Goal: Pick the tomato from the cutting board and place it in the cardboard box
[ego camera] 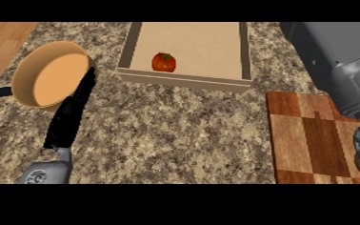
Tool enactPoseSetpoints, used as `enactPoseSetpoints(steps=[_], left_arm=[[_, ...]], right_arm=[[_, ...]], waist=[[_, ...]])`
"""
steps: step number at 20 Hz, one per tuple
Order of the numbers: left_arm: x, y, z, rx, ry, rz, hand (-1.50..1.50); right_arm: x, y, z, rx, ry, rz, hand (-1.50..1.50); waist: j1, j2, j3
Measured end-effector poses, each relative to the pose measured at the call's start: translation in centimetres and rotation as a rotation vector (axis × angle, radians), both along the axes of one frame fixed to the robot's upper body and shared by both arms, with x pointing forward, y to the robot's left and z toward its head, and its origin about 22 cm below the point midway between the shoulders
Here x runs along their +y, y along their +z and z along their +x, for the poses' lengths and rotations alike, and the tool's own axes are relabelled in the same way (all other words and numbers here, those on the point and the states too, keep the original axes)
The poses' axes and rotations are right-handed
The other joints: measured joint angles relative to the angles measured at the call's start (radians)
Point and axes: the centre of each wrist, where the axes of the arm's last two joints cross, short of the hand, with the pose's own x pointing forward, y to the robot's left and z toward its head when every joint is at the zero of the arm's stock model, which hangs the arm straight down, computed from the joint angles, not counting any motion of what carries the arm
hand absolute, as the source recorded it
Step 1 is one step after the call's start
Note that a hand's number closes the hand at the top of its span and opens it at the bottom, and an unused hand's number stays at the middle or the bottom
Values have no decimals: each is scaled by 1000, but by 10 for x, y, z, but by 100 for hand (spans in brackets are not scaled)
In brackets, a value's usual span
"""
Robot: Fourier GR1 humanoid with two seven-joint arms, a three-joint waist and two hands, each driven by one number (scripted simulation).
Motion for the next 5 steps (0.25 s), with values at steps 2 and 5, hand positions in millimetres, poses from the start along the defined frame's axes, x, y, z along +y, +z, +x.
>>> enactPoseSetpoints(steps=[2, 5], left_arm=[[-3, 1, 1, -4, -8, -3, 0], [-4, 3, 2, -12, -20, -1, 0]], right_arm=[[-21, 6, 0, -1, -23, 11, -150], [-46, 14, -2, -8, -38, 14, -150]], waist=[[5, 5, 1], [17, 14, 1]])
